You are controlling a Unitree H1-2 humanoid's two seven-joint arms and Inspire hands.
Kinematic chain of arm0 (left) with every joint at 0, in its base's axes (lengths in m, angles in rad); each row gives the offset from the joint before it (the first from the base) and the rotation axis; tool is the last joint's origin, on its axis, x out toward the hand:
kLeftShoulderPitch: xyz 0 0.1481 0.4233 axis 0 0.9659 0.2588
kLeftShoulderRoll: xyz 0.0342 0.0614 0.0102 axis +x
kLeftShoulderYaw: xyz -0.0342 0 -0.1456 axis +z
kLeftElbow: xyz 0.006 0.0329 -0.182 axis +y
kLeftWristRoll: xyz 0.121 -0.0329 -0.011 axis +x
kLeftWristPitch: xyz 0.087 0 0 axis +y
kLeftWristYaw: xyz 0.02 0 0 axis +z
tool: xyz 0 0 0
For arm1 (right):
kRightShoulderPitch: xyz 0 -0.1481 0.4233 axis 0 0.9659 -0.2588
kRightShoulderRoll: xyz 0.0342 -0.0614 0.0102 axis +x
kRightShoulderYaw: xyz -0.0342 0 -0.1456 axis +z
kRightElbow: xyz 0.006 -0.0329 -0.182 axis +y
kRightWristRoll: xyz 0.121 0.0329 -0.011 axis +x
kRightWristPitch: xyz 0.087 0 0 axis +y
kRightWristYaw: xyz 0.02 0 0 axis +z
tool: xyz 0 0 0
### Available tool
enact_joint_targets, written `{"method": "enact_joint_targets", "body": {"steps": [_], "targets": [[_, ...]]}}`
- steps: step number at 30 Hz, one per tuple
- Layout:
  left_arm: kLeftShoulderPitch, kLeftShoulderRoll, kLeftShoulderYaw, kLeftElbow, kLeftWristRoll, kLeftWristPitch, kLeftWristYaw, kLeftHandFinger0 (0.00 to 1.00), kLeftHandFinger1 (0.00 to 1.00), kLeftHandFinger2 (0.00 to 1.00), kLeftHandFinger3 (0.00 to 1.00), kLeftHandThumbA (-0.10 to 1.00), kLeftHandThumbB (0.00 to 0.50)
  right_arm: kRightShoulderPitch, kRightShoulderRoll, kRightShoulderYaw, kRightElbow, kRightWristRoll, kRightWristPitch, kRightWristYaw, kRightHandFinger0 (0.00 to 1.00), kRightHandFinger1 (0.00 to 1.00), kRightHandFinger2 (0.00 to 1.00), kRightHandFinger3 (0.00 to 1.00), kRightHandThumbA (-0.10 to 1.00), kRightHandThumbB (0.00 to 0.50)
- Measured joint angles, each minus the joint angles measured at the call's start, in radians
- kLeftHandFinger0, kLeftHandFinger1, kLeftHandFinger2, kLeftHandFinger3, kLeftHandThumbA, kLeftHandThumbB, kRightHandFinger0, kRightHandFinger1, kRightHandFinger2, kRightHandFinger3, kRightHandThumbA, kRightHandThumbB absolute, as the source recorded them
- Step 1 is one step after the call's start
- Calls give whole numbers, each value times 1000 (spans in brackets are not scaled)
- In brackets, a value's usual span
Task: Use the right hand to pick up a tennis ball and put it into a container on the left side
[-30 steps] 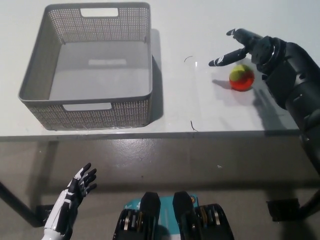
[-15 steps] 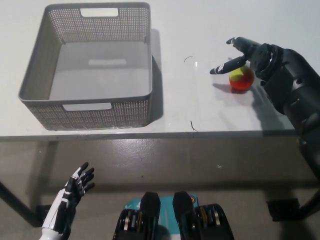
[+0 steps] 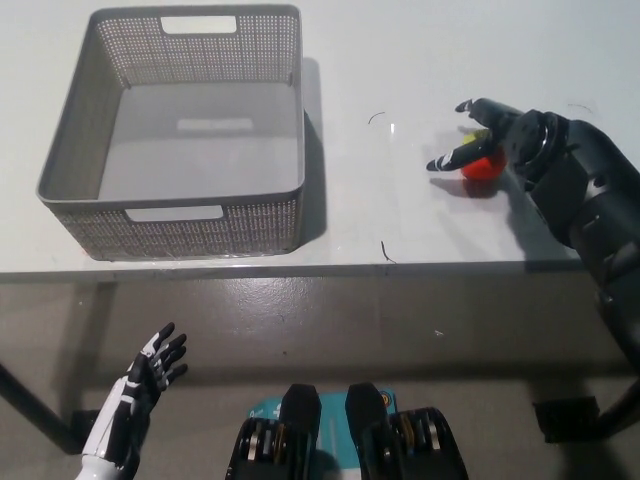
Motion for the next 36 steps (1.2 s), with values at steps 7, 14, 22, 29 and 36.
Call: {"method": "enact_joint_targets", "body": {"steps": [7, 14, 22, 29, 36], "targets": [[0, 0, 2, 0, 0, 0, -1, 1000, 1000, 1000, 1000, 1000, 77, 20, -1, 1, 3, 0, -3, 3, 1000, 1000, 1000, 1000, 853, 400], [0, 0, 4, 0, -1, 0, -1, 1000, 1000, 1000, 1000, 1000, 72, 22, -2, -6, 3, 5, -10, 7, 1000, 1000, 1000, 1000, 695, 392], [-3, 0, 6, 0, -1, 0, -1, 1000, 1000, 1000, 1000, 1000, 83, 42, -4, -44, 4, 23, -19, -65, 8, 118, 313, 378, -100, 159], [-4, 0, 8, 0, -1, 0, -1, 1000, 1000, 1000, 1000, 1000, 85, 80, -3, -94, 4, 43, -72, -213, 168, 549, 884, 965, -100, 163], [-4, 0, 13, 0, -1, 1, -1, 1000, 1000, 1000, 1000, 1000, 87, 102, 1, -137, 4, 65, -118, -317, 107, 508, 855, 871, -100, 177]]}}
